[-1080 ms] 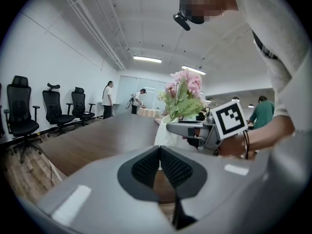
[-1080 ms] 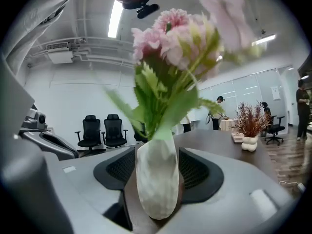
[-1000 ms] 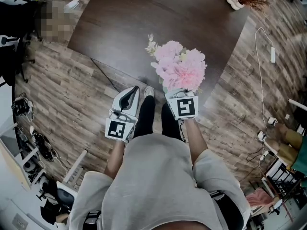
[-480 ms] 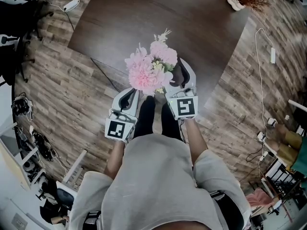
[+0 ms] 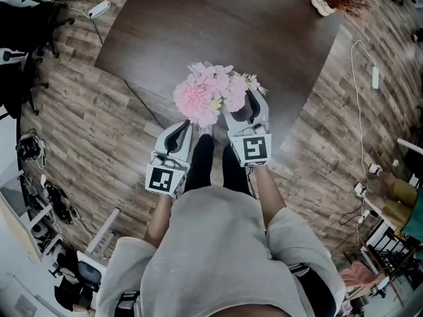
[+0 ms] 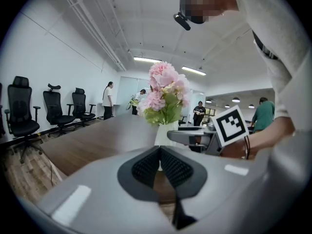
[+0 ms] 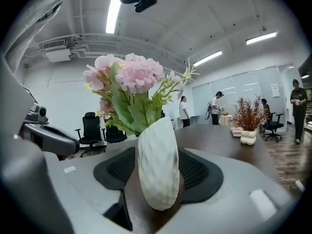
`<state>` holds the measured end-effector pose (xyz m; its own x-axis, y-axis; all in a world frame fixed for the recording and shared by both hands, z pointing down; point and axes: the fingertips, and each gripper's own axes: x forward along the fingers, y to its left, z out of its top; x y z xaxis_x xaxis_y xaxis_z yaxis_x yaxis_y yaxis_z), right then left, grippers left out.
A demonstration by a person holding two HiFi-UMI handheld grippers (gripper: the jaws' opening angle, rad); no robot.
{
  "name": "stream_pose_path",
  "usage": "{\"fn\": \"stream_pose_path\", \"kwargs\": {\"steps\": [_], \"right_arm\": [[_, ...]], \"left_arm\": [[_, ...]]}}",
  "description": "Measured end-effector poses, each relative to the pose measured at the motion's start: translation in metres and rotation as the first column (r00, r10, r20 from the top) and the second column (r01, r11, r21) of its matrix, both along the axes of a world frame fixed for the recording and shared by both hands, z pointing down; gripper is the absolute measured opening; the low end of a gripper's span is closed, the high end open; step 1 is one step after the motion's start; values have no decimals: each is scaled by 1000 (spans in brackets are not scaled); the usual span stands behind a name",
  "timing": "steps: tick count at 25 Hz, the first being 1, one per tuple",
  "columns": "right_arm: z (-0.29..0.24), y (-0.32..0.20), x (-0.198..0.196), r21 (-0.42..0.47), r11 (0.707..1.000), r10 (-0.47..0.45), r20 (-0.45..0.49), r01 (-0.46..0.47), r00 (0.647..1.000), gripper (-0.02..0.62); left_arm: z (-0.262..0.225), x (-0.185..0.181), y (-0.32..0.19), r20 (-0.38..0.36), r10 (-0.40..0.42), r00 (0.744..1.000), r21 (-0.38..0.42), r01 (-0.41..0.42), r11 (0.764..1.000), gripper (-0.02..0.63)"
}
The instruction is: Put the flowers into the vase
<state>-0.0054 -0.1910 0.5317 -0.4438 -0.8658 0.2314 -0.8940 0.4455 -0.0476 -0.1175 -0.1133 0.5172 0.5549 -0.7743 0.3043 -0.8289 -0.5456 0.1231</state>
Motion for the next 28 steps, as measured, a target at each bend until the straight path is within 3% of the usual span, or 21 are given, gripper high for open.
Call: {"fn": "stream_pose_path", "kwargs": {"steps": [9,14,19,28], "right_arm": [[8,19,13,-24,999,25,-4,-25,1000,264],[2,39,33,-17,997,69,4,-69,998,90],[-14,62,49,6,999,49,22,-49,999,0],[-60,120,78,41,999,24,66,-27,998,-2]], "left_arm": [[-1,9,10,-4,2,1000,10,-2,1000,11],[-8,20,18,-8,2,1000,30,-2,1000,11],[-23,40,32,-14,-4,1000,68,5,998,11],[-65,73,66,-35,-11,999,159,17,987,11]]}}
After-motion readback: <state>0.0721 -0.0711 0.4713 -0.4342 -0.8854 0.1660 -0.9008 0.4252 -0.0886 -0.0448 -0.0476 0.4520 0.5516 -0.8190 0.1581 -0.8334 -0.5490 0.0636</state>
